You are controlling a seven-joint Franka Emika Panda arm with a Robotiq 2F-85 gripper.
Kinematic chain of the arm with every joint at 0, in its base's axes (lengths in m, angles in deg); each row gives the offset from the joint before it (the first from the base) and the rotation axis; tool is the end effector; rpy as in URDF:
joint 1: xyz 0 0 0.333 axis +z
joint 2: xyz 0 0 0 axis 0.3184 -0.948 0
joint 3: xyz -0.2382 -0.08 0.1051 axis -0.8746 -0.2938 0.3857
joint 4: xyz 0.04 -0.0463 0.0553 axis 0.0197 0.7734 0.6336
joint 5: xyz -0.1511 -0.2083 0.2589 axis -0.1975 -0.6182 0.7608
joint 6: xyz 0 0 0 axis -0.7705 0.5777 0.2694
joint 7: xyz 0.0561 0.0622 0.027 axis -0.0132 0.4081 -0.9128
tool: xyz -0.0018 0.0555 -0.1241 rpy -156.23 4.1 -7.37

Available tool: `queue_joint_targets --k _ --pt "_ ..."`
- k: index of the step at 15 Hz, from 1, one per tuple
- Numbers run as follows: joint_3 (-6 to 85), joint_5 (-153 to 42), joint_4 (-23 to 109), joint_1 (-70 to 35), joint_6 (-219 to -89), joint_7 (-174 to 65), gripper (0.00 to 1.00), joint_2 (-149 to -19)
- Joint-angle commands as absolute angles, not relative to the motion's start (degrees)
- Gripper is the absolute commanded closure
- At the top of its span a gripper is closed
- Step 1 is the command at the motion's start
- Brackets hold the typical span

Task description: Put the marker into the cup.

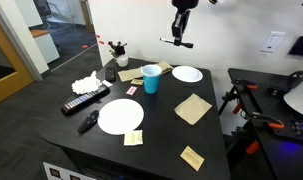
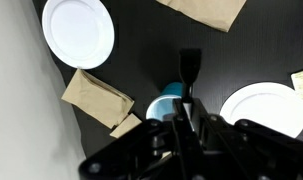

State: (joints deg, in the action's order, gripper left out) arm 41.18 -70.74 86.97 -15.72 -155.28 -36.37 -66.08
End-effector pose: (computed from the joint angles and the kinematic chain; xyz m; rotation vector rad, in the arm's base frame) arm 0.4760 -0.0040 0.2781 2.9228 -0.2301 0.0806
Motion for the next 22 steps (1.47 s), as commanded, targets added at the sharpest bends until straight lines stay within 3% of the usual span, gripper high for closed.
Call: queue_joint_targets --k 1,10,11,22 --pt "42.7 -70.1 86.8 -16.7 -155.1 -37.5 0.89 -66.2" --pt "43.4 -69.6 86.6 -16.5 -154.9 -38.5 0.89 -66.5" --pt "43.6 -70.3 86.4 -16.3 -154.5 -36.2 0.97 -66.6" --pt "45.1 -85.3 87.1 -15.9 -154.0 6.4 0.97 -66.5"
